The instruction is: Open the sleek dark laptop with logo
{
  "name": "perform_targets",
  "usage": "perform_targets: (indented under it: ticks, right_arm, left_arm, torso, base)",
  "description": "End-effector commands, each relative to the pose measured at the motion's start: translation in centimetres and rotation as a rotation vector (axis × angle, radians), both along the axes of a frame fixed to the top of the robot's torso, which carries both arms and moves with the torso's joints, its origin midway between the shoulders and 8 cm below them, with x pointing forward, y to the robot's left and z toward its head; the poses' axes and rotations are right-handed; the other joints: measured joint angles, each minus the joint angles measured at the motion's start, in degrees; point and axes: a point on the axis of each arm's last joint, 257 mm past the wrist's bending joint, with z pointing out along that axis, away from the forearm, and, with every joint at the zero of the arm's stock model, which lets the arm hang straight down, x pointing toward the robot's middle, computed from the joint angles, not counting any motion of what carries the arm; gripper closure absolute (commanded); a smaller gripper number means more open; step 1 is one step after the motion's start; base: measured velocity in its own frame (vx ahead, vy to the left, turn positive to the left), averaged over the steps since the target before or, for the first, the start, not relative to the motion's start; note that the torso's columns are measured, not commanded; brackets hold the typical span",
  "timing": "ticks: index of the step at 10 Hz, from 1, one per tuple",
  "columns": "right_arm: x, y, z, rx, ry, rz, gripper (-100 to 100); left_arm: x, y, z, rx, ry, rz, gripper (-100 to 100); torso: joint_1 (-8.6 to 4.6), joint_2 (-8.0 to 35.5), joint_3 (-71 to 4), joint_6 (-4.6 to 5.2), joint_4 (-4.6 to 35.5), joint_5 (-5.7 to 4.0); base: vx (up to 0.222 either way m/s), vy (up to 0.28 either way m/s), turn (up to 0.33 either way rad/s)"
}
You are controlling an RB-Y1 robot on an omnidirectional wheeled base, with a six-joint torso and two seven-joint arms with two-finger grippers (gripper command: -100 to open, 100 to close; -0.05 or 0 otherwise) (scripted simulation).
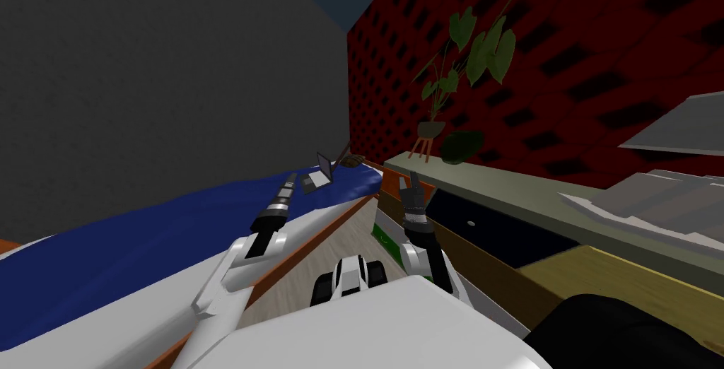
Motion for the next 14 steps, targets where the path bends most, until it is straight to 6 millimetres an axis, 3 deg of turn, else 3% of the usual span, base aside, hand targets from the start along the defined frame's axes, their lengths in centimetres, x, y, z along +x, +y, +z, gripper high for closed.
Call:
perform_targets:
  ticks: [1,5,6,9,10,13,14]
  right_arm:
    - [0.0,0.0,0.0,0.0,0.0,0.0,0]
    - [0.0,0.0,0.0,0.0,0.0,0.0,0]
    - [0.0,0.0,0.0,0.0,0.0,0.0,0]
    - [0.0,0.0,0.0,0.0,0.0,0.0,0]
    - [0.0,0.0,0.0,0.0,0.0,0.0,0]
    - [0.0,0.0,0.0,0.0,0.0,0.0,0]
    - [0.0,0.0,0.0,0.0,0.0,0.0,0]
  left_arm:
    - [1.4,1.2,-0.9,0.014,0.036,0.043,-100]
    - [3.6,3.7,-2.4,0.026,0.099,0.127,-100]
    - [4.6,5.2,-3.1,0.018,0.13,0.169,-100]
    - [5.4,6.7,-3.9,0.029,0.16,0.224,-100]
    - [6.1,8.3,-4.3,0.017,0.183,0.271,-100]
    - [6.7,10.1,-5.3,0.026,0.219,0.331,-100]
    - [7.2,11.7,-5.9,0.007,0.242,0.38,-100]
  torso:
    - [0.0,0.0,0.0,0.05,-0.01,0.0]
    - [0.05,0.08,0.05,0.05,0.02,0.01]
    - [0.05,0.07,0.04,-0.01,0.02,0.01]
    - [0.03,0.05,0.02,0.05,0.01,0.01]
    - [0.05,0.05,0.03,-0.01,0.01,0.01]
    - [0.03,0.05,0.03,0.04,0.01,0.01]
    - [0.04,0.06,0.04,0.0,0.02,0.01]
  base:
    - [-0.025,0.02,-0.143]
    - [-0.027,0.018,-0.181]
    - [-0.022,0.009,-0.219]
    - [-0.013,0.007,-0.154]
    - [-0.004,0.004,-0.218]
    - [0.002,0.003,-0.151]
    - [0.01,-0.003,-0.211]
